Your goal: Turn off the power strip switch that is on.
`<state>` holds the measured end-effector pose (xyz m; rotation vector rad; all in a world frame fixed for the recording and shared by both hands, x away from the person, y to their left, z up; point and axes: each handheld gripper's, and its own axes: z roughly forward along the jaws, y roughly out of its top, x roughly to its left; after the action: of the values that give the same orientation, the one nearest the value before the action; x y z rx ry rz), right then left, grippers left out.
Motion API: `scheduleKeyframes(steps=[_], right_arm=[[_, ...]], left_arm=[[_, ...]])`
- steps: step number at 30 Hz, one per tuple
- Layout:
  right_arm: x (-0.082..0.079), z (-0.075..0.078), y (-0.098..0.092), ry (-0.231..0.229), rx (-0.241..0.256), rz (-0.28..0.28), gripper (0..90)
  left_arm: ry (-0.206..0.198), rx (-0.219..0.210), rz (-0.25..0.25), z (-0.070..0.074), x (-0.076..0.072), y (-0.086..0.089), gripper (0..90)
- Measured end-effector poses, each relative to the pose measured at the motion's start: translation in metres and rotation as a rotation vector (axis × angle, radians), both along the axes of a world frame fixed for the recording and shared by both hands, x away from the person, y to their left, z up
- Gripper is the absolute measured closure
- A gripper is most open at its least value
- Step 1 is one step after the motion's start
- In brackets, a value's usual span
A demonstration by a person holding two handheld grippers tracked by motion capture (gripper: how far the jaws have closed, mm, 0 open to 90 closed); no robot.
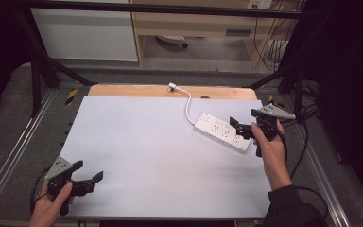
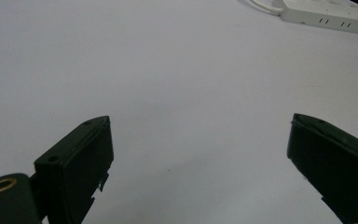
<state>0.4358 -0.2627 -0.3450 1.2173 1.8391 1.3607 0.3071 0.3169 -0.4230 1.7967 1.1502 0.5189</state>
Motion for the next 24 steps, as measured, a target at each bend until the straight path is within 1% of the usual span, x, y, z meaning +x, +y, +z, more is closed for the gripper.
scheduleKeyframes(steps=[5, 9, 13, 24], right_arm=[[-0.010, -0.004, -0.004, -0.012, -0.004, 0.005, 2.7], [-0.018, -0.011, -0.007, -0.026, -0.013, 0.005, 2.4], [-0.025, -0.018, -0.010, -0.032, -0.012, 0.000, 2.3], [-0.044, -0.042, -0.018, -0.016, -0.012, -0.018, 2.3]], left_arm=[[-0.001, 0.000, 0.000, 0.000, 0.000, 0.000, 7.0], [-0.002, -0.002, -0.001, 0.000, 0.000, 0.000, 7.0], [-0.004, -0.003, 0.000, 0.000, 0.000, 0.000, 7.0], [-0.004, -0.003, -0.002, 0.000, 0.000, -0.001, 7.0]])
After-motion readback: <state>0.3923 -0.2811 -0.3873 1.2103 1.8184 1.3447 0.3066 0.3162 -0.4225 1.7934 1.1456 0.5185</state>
